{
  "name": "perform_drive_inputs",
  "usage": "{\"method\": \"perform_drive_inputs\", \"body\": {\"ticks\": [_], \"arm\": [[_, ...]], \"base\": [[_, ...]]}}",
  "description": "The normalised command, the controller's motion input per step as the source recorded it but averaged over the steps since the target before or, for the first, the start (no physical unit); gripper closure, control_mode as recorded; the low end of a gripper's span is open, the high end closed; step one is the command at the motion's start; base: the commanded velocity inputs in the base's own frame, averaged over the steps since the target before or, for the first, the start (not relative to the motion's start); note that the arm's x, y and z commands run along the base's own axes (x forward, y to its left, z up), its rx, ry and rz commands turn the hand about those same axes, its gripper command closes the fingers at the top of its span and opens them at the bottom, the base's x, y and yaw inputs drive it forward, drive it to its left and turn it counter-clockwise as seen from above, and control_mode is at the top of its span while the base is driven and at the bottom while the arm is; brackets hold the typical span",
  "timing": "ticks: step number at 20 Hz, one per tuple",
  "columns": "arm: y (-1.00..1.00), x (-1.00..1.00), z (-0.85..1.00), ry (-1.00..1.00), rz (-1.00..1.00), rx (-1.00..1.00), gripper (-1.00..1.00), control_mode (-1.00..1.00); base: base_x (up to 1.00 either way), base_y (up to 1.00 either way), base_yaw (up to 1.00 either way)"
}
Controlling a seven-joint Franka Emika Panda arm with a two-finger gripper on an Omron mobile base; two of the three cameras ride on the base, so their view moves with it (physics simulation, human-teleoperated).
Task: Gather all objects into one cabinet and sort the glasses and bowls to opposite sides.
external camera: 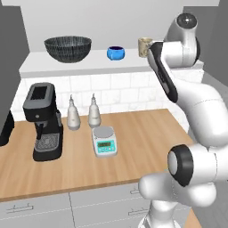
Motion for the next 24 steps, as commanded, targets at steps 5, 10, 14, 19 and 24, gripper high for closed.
{"method": "perform_drive_inputs", "body": {"ticks": [5, 10, 14, 19, 24], "arm": [[0.00, 0.69, 0.59, 0.39, 0.09, -0.14, 1.00, -1.00], [0.00, 0.27, 0.02, 0.04, 0.06, -0.20, 1.00, -1.00], [0.00, 0.00, -0.31, -0.40, 0.01, -0.23, 1.00, -1.00], [-0.01, 0.00, -0.52, -0.57, 0.00, -0.15, 1.00, -1.00], [-0.15, 0.00, -0.80, -0.36, 0.00, 0.01, 1.00, -1.00]], "base": [[0.00, 0.00, 0.00], [0.00, 0.00, 0.00], [0.00, 0.00, 0.00], [0.00, 0.00, 0.00], [0.00, 0.00, 0.00]]}}
